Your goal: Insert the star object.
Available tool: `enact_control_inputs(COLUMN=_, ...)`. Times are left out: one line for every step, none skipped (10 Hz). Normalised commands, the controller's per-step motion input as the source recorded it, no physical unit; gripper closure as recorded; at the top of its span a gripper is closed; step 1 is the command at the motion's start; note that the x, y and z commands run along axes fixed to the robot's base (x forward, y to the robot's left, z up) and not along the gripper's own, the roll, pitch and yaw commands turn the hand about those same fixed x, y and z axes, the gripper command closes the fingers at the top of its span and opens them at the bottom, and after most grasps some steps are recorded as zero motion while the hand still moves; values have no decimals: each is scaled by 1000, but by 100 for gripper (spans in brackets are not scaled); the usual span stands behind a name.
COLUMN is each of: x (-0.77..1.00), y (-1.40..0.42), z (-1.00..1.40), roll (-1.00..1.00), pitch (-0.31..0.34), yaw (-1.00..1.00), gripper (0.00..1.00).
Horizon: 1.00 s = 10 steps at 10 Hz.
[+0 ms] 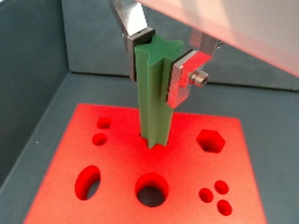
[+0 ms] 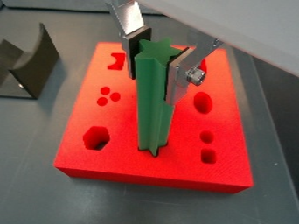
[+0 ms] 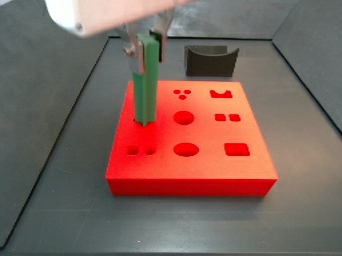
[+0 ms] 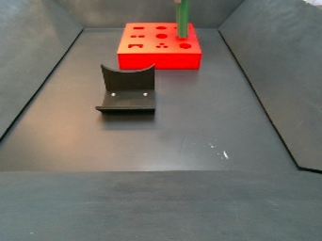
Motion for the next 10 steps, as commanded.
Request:
enact_control_inputs(x=149, y=0, z=-1000, roll=83, pitch=0, yaw=-40, gripper=100)
enact_control_inputs(x=149, y=0, z=-1000, roll=29, pitch=0, yaw=-97, gripper=100)
enact_control_inputs(x=0, y=20, z=-1000, roll=0, pitch=0, yaw=-274, gripper=100)
enact_control_inputs(x=0, y=14, z=-1000, roll=0, pitch=0, yaw=-263, gripper=100)
enact_control_inputs(x=0, y=23, z=-1000, roll=1, pitch=0, yaw=-231, gripper=100)
enact_control_inputs(x=11, y=17, z=-1000, roll=0, pitch=0, yaw=-191, gripper=100)
enact_control_inputs(x=9, y=29, z=-1000, roll=0, pitch=0, yaw=-123, gripper=100)
enact_control_inputs(x=0, y=29, z=-1000, roll=0, pitch=0, yaw=-151, gripper=100)
enact_control_inputs(x=0, y=17, z=-686, roll=-40, pitch=-44, yaw=-69, gripper=100)
enact_control_inputs(x=0, y=0, z=0, roll=0, pitch=0, yaw=0, gripper=100)
